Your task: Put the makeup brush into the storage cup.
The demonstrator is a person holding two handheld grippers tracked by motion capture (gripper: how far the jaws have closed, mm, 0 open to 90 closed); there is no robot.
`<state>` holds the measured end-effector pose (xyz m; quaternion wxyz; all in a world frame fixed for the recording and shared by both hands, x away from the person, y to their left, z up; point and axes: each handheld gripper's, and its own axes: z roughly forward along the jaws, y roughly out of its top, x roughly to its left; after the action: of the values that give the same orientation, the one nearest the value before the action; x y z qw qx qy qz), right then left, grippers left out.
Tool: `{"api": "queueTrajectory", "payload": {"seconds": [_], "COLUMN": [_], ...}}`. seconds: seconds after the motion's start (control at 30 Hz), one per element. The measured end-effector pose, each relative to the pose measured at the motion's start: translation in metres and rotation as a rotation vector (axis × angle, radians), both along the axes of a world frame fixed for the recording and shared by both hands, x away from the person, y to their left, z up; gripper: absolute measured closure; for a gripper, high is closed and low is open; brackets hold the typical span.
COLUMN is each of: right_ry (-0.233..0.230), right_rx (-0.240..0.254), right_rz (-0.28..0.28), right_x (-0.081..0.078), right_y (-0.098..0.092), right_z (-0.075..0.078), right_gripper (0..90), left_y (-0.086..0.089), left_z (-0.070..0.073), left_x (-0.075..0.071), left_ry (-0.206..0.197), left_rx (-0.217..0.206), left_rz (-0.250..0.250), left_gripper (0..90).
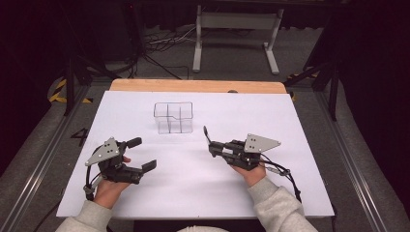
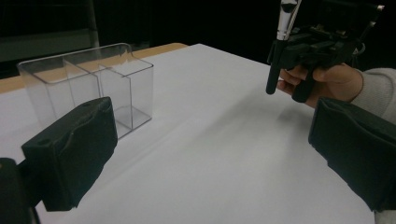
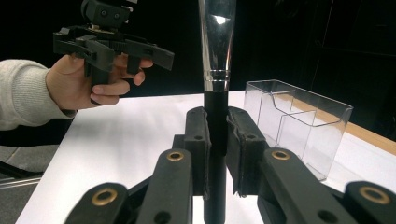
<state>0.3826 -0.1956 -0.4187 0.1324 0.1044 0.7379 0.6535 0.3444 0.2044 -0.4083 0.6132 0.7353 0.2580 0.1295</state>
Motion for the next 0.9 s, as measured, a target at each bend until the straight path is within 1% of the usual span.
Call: {"api": "queueTrajectory", "payload": {"seconds": [0.1,0.17,0.3,0.43,0.6,0.63,0.67,0.7,0.73,0.77,0.83,0.9], "right_ry": [0.013,0.010,0.005,0.005,0.000,-0.001,-0.004,-0.006,-0.001,-0.001,0.001,0.000], "right_rx": [0.016,0.015,0.011,0.011,0.015,0.015,0.015,0.015,0.017,0.017,0.017,0.017], "right_rz": [0.005,0.002,-0.004,-0.005,-0.006,-0.008,-0.009,-0.008,-0.011,-0.011,-0.008,-0.006], "right_x": [0.001,0.001,0.002,0.003,0.002,0.002,0.002,0.002,0.002,0.002,0.003,0.003], "right_y": [0.001,0.002,0.003,0.004,0.004,0.004,0.004,0.003,0.003,0.003,0.003,0.003], "right_z": [-0.001,-0.001,-0.001,-0.001,0.000,0.000,0.001,0.001,0.001,0.001,0.001,0.001], "right_gripper": [79.6,79.6,79.6,79.5,79.6,79.6,79.6,79.6,79.5,79.5,79.6,79.5], "left_y": [-0.008,-0.011,-0.022,-0.034,-0.050,-0.053,-0.055,-0.059,-0.062,-0.062,-0.070,-0.075], "left_z": [0.004,0.006,0.013,0.019,0.026,0.027,0.028,0.030,0.032,0.032,0.037,0.039], "left_x": [0.006,0.009,0.014,0.019,0.028,0.029,0.030,0.031,0.031,0.031,0.032,0.032], "left_ry": [0.000,0.001,-0.010,-0.021,-0.015,-0.009,-0.014,-0.015,-0.019,-0.019,-0.029,-0.029], "left_rx": [0.004,0.002,0.000,0.008,0.003,-0.002,0.002,-0.003,-0.005,-0.005,-0.004,-0.005], "left_rz": [-0.021,-0.029,-0.050,-0.079,-0.115,-0.118,-0.121,-0.129,-0.133,-0.133,-0.146,-0.157], "left_gripper": [1.9,1.8,1.8,1.8,1.8,1.8,1.8,1.8,1.8,1.8,1.8,1.8]}}
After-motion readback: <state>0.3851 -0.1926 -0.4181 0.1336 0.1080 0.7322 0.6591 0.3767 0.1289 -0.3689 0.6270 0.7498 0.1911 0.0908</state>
